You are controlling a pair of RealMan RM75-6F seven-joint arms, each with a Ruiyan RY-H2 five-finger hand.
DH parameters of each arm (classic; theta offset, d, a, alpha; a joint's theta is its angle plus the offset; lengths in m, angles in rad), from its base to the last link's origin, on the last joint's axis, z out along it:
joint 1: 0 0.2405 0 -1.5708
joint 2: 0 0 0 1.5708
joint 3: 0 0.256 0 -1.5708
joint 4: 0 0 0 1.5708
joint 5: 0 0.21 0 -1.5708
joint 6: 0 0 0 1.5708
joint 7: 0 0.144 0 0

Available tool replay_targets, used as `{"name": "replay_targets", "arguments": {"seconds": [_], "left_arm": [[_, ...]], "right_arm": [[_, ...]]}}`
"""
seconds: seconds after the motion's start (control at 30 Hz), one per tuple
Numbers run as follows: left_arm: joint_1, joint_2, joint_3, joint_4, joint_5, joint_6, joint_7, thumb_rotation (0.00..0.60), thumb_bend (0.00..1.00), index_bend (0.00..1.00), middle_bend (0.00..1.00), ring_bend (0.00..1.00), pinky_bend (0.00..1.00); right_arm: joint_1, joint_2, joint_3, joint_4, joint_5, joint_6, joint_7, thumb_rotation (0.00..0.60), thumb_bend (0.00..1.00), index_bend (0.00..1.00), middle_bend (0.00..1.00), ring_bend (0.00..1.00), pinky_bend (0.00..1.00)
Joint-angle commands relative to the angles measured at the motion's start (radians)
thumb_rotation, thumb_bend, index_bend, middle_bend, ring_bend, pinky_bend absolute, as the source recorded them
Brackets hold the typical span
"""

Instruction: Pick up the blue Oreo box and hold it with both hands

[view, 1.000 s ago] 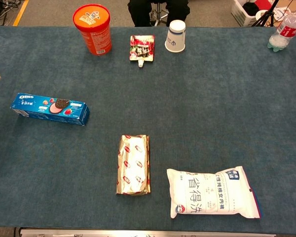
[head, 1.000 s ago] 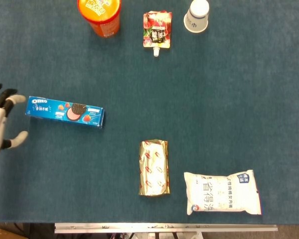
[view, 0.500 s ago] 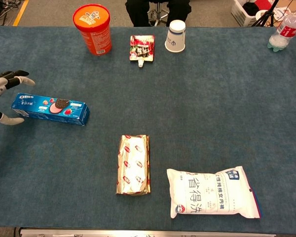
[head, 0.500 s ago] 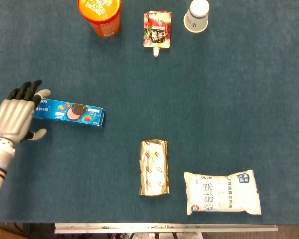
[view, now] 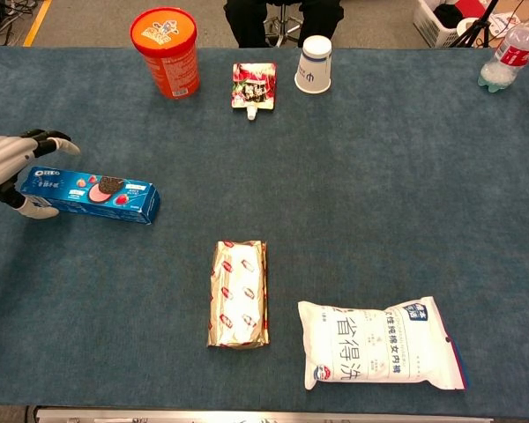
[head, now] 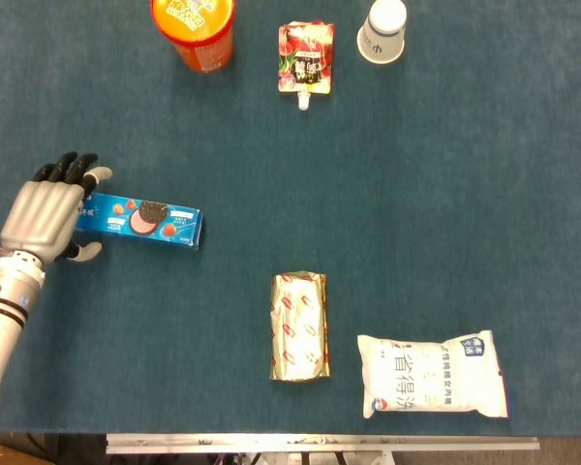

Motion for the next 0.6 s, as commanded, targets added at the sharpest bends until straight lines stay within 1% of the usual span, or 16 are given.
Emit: {"name": "replay_targets", "arguments": {"seconds": [0.03,0.2,0.33,0.6], "left_arm": [[-0.010,-0.004,0.000,0.007,-0.023,-0.010,0.008,0.600,0.18,0.18,0.12,0.00,0.14],[-0.024,-0.013,0.003,0.023,-0.055,-0.020,0.025,0.600,0.18,0.23,0.16,0.00,0.14],[-0.033,-0.024,0.007,0.038,-0.066,-0.022,0.032,0.600,0.18,0.26,0.20,0.03,0.14],[-0.044,-0.037,0.013,0.051,-0.074,-0.020,0.034,0.600,0.18,0.30,0.28,0.07,0.14]], "right_arm": [[-0.001,-0.002,-0.002,0.004,0.001,-0.002,0.002,0.600,0.20,0.20,0.28,0.35,0.56],[-0.002,-0.004,-0.003,0.005,0.001,-0.004,0.001,0.600,0.20,0.20,0.28,0.35,0.56],[-0.002,-0.005,-0.004,0.005,0.003,-0.007,-0.001,0.600,0.20,0.20,0.28,0.35,0.56],[-0.003,-0.009,-0.007,0.006,0.005,-0.013,-0.001,0.600,0.20,0.20,0.28,0.35,0.56]]}}
